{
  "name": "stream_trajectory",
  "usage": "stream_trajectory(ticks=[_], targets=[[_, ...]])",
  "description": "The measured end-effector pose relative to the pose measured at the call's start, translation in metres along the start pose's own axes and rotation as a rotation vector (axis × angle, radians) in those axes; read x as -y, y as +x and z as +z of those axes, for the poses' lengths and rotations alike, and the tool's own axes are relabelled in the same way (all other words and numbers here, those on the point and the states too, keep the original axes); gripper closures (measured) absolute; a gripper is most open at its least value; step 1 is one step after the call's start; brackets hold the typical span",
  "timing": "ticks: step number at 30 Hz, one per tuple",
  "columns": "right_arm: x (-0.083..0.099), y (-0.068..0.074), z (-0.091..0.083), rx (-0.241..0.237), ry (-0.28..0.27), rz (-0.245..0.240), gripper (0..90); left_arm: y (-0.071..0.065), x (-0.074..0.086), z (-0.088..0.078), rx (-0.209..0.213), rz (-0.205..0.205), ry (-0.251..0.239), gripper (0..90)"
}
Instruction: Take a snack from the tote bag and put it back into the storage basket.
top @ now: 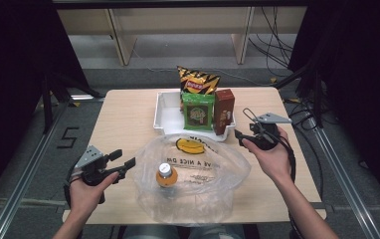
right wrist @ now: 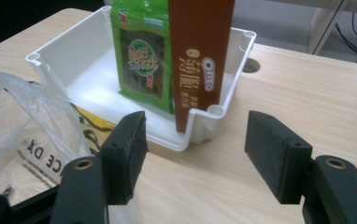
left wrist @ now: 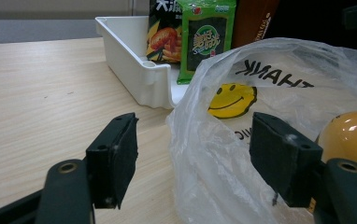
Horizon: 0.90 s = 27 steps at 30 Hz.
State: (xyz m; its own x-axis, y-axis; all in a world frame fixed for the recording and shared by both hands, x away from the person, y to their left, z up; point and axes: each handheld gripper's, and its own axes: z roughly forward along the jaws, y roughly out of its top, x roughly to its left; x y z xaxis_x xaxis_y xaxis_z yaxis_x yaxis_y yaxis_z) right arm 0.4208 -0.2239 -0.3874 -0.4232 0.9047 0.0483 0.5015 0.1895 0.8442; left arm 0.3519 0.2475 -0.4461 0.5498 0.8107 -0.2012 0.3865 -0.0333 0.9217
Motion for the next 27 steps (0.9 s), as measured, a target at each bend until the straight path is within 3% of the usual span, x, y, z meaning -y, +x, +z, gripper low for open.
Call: stream_trajectory(ticks=[3,6,7,10,11,14,16,17,18,22,27], targets=[[0.007,-0.002,-0.005,0.021,-0.002,0.029,39.5,0.0,-0.001,0.0,0.008,0.002,-0.006,31.9],[0.016,-0.008,-0.011,0.026,0.0,0.015,40.3,-0.001,-0.002,0.0,0.005,0.01,-0.003,31.9],[0.02,-0.006,-0.014,0.04,0.007,0.044,40.8,-0.001,-0.003,0.001,0.009,0.01,-0.008,31.9],[0.03,-0.012,-0.019,0.045,0.0,0.014,41.5,-0.001,-0.005,0.003,0.005,0.006,-0.015,31.9],[0.032,-0.012,-0.021,0.034,0.0,0.034,41.5,-0.001,-0.005,0.004,0.01,0.014,-0.013,31.9],[0.038,-0.016,-0.026,0.054,-0.007,0.024,41.5,-0.002,-0.006,0.006,0.026,0.014,-0.019,31.9],[0.041,-0.015,-0.028,0.047,-0.013,0.05,41.5,-0.003,-0.006,0.005,0.029,0.012,-0.027,31.9],[0.043,-0.013,-0.029,0.071,-0.012,0.064,41.5,-0.004,-0.006,0.004,0.034,0.012,-0.03,31.9],[0.043,-0.016,-0.03,0.067,-0.01,0.038,41.4,-0.005,-0.006,0.002,0.033,0.013,-0.029,31.8],[0.045,-0.014,-0.031,0.091,-0.011,0.069,41.3,-0.01,-0.009,-0.001,0.055,0.027,-0.048,31.5],[0.047,-0.02,-0.031,0.099,-0.017,0.035,41.1,-0.018,-0.012,-0.002,0.09,0.038,-0.067,30.2]])
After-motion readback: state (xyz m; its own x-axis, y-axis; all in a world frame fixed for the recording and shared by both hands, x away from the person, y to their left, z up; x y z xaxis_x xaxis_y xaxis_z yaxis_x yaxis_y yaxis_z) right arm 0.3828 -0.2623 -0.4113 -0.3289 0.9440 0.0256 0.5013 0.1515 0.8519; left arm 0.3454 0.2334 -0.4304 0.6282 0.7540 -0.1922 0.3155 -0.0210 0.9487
